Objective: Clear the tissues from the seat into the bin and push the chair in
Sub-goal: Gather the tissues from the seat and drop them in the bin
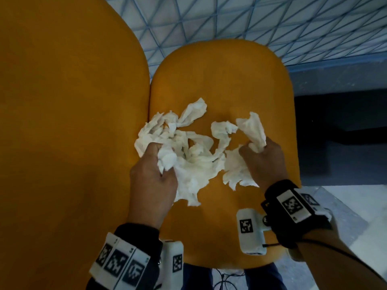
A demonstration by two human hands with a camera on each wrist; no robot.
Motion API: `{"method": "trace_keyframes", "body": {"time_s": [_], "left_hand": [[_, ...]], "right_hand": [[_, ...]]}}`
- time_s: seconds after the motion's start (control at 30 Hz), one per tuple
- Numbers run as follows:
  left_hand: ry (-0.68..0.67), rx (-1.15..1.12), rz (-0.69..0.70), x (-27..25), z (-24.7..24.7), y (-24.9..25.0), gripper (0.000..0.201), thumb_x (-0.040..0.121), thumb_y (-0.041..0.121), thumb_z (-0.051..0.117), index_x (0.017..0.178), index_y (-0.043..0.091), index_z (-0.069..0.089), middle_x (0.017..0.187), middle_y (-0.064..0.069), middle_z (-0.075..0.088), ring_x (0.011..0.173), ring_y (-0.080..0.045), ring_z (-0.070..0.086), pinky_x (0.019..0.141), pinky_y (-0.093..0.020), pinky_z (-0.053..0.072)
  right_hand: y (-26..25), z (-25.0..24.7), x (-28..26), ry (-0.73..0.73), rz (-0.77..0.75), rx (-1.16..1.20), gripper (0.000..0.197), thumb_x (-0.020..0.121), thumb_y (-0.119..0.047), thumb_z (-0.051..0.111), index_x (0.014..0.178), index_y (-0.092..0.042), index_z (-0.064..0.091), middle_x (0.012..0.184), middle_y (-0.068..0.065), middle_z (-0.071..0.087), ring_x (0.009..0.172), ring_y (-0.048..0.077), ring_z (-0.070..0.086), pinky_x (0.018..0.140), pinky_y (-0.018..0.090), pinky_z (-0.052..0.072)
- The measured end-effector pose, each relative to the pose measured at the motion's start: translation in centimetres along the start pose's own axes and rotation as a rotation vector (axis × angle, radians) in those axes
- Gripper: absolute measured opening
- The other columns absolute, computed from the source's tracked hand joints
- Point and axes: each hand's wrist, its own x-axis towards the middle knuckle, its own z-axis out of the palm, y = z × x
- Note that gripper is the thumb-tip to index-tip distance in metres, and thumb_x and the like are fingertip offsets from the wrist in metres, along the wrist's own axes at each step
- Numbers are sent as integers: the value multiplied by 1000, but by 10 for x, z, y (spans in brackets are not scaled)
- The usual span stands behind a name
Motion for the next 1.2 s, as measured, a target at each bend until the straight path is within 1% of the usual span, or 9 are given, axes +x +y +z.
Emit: {"method": "trace_keyframes", "body": {"time_s": [0.13,0.23,0.33,0.5,0.63,0.8,0.9,1.07,1.2], "left_hand": [[-109,-27,-12,-12,10,6,26,90,14,62,110,32,59,92,6,72,82,-1,66,69,-11,53],[-168,-22,49,-19,16,14,13,92,35,60,102,29,66,87,8,72,78,0,66,71,-21,54],[-249,35,112,-29,22,26,36,89,61,52,90,29,66,69,4,70,66,-7,64,62,-24,51],[-399,378,271,-49,29,42,72,77,87,35,72,18,55,52,5,56,55,-11,57,57,-35,49],[-554,410,390,-72,48,51,60,93,68,26,61,22,49,52,3,53,53,-9,52,50,-31,38],[-842,485,505,-116,95,52,16,100,30,37,106,34,50,94,17,54,78,-10,53,64,-29,37],[-979,508,597,-150,129,49,32,98,22,39,126,37,42,116,9,46,84,-14,51,73,-34,44],[-1167,571,689,-204,197,40,45,93,4,43,132,27,48,130,1,46,117,-20,51,97,-38,44],[-1202,604,669,-242,253,33,44,93,1,45,129,26,52,123,0,60,112,-20,57,92,-41,49]], "right_hand": [[4,-14,-15,42,-17,25,16,79,-5,56,92,-12,64,74,-5,65,77,19,64,68,32,51],[8,-26,-32,38,-82,52,25,81,2,51,96,-16,56,71,-8,60,67,6,57,61,24,46],[16,-39,-53,90,-77,91,25,84,2,49,94,-19,57,65,-7,52,55,-1,50,49,10,37],[41,-57,-99,86,140,138,9,90,-37,52,90,-34,60,74,-10,60,74,10,59,68,29,46],[70,-78,-142,146,377,227,52,89,-65,37,76,-23,65,83,-5,65,82,13,60,81,35,46],[145,-103,-187,288,525,74,27,94,-24,46,104,-13,68,101,14,68,96,33,61,86,37,47],[193,-114,-212,331,586,97,38,90,-9,44,120,-24,61,101,10,66,100,30,61,86,33,46],[266,-137,-245,378,611,267,42,89,1,40,109,-28,65,85,-2,69,86,15,63,83,26,49],[318,-149,-255,515,615,393,21,96,-20,46,107,-21,64,75,1,65,70,16,59,65,21,39]]}}
